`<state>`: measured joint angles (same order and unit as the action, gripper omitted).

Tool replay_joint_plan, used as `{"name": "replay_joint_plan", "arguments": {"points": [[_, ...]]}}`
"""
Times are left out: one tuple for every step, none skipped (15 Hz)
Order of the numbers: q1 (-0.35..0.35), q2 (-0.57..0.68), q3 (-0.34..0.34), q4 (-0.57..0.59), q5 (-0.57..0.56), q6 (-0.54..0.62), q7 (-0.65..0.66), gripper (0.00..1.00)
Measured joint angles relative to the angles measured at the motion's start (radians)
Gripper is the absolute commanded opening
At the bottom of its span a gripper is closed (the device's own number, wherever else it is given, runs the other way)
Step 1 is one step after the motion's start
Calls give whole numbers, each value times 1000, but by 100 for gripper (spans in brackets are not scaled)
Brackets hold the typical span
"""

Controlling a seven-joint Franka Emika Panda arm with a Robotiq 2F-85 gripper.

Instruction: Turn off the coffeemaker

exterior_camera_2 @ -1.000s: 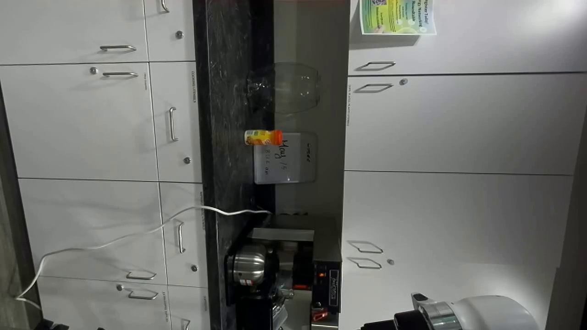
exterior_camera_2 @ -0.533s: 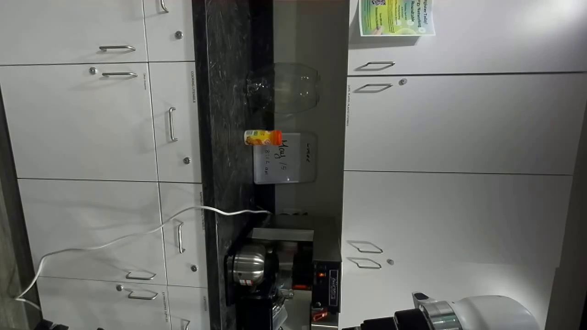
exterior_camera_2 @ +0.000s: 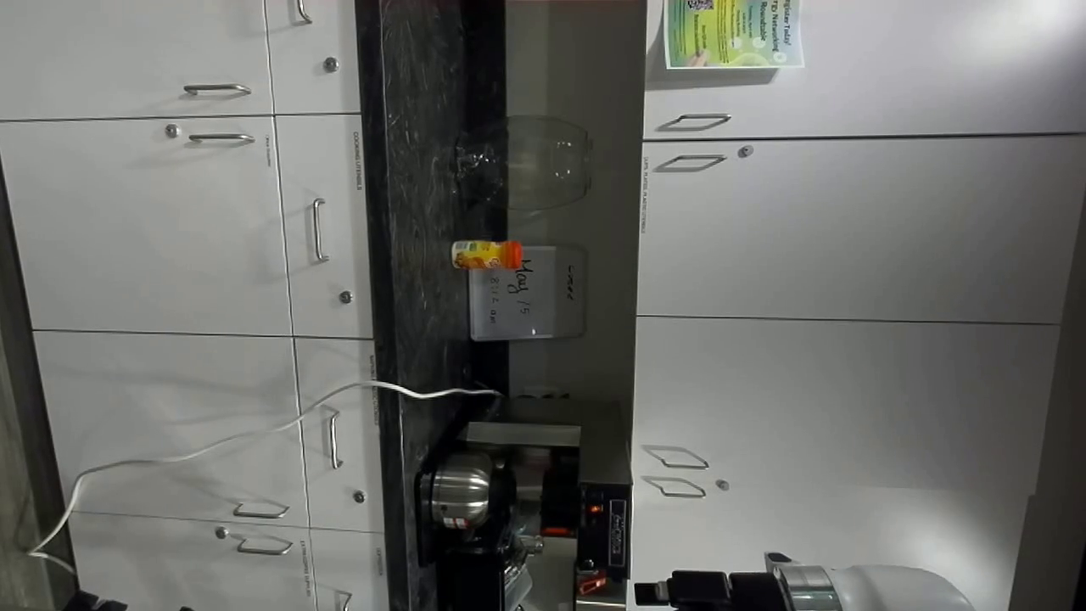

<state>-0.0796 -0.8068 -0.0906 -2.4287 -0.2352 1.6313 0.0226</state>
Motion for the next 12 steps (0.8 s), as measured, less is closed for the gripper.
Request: {"name": "replay_joint_plan", "arguments": {"points": [[-6, 0, -20, 0, -6, 27, -2, 100], [-12, 1, -41, 1, -15, 55, -3, 100], [-20, 1, -61, 1, -22, 84, -7, 100], [-29, 3, -81, 2, -28, 113, -16, 100], [-40, 5, -102, 4, -32, 142, -22, 100], [-49, 9, -121, 5, -34, 169, -28, 100], [-59, 14, -138, 8, -35, 193, -40, 100], [-68, 21, -154, 10, -35, 216, -53, 100], [-76, 29, -168, 12, -35, 238, -68, 100], [-83, 38, -179, 14, -37, 260, -88, 100], [-88, 47, -190, 16, -42, 281, -109, 100], [-93, 57, -198, 18, -53, 298, -133, 100]]}}
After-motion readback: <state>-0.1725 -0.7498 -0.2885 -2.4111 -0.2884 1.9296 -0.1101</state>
